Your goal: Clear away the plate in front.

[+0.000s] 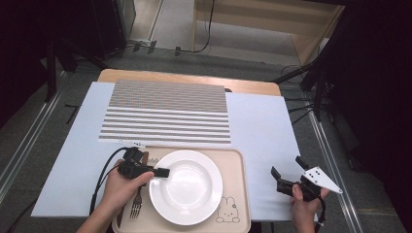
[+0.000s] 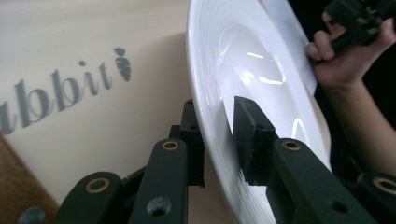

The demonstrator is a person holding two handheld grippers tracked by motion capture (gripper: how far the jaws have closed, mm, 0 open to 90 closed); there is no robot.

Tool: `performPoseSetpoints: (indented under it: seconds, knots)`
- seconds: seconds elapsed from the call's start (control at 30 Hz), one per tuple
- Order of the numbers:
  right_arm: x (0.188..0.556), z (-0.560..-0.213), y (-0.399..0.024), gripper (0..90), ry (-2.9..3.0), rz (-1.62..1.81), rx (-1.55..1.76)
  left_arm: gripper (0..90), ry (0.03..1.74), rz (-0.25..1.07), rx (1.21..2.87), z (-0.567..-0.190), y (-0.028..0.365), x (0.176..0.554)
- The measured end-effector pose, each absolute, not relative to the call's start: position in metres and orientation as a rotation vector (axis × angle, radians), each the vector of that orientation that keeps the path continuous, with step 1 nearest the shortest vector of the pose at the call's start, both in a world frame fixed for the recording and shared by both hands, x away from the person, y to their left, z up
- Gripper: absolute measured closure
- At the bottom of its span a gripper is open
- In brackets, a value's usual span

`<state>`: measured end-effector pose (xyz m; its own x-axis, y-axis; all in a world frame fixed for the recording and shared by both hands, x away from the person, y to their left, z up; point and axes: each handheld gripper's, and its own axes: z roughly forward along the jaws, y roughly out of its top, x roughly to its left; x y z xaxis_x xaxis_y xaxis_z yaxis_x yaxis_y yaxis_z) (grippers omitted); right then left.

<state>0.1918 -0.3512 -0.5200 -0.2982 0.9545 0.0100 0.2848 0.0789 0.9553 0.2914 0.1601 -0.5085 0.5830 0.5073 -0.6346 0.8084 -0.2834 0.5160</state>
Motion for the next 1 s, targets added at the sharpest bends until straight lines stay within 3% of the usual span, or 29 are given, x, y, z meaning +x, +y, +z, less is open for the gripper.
performPoseSetpoints:
  seconds: [0.27, 0.4, 0.5, 0.6, 1.0]
  knots:
    - [0.192, -0.520, -0.351, 0.0, 1.676, 1.245, 1.244, 61.7, 1.083, -0.230, 2.080, -0.505, 0.156, 0.288]
    - [0.192, -0.520, -0.351, 0.0, 1.676, 1.244, 1.243, 48.5, 1.089, -0.132, 2.065, -0.498, 0.155, 0.291]
    - [0.192, -0.520, -0.351, 0.0, 1.676, 1.243, 1.246, 49.8, 1.072, -0.099, 2.101, -0.498, 0.150, 0.292]
    - [0.192, -0.520, -0.351, 0.0, 1.676, 1.242, 1.246, 61.9, 1.042, -0.125, 2.105, -0.499, 0.148, 0.292]
    - [0.192, -0.520, -0.351, 0.0, 1.677, 1.238, 1.244, 63.1, 1.047, -0.148, 2.090, -0.500, 0.155, 0.289]
